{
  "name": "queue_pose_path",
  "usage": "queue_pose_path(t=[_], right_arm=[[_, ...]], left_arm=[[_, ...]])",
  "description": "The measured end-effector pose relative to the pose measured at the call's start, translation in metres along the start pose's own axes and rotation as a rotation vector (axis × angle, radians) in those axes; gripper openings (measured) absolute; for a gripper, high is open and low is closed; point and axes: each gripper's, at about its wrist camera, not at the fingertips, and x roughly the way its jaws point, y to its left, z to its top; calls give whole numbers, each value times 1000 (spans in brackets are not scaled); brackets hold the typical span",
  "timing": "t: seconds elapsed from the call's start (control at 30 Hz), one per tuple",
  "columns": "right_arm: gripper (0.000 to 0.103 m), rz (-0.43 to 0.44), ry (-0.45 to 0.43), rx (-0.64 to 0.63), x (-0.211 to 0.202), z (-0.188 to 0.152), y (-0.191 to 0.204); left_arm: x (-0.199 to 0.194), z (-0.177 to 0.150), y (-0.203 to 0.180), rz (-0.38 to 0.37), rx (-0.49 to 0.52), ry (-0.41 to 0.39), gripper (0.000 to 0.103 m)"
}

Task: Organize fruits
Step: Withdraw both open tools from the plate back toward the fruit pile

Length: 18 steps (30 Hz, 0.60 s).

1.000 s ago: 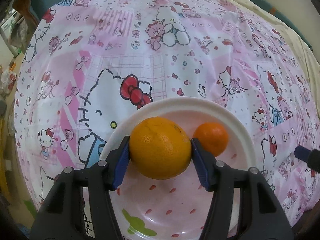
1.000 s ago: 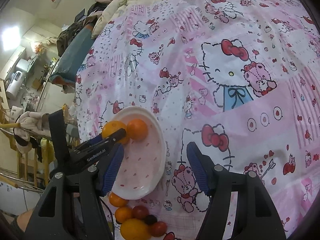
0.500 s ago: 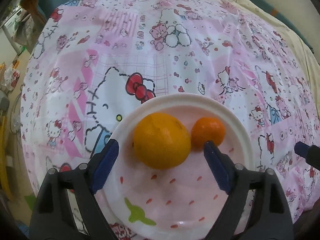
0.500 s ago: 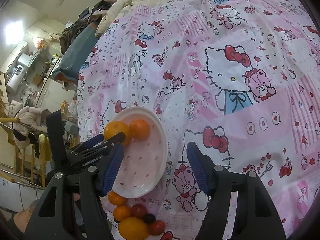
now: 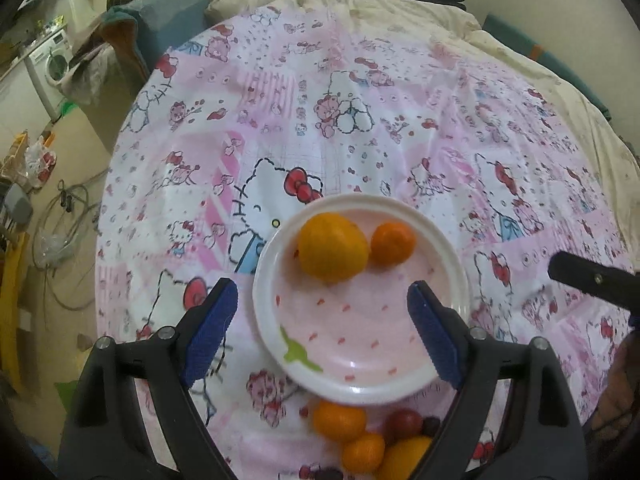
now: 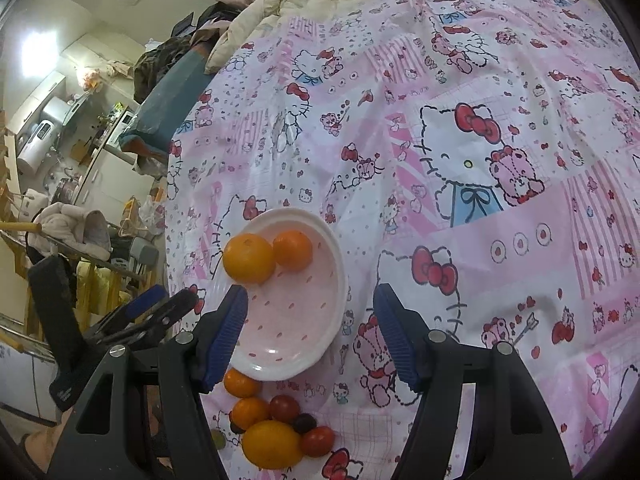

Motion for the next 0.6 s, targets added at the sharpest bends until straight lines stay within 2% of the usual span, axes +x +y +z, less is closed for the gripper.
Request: queue_pose_path(t=[0.1, 0.37, 0.6], right_arm=[[68, 1, 4, 11, -5, -8, 0], [68, 19, 2, 10, -24, -40, 8], [68, 50, 26, 30, -31, -69, 12]], left_arm=[[-15, -8, -3, 8, 26, -14, 85], [-56, -35, 2, -11, 17, -29, 85], [-69, -55, 7, -8, 12, -22, 85]])
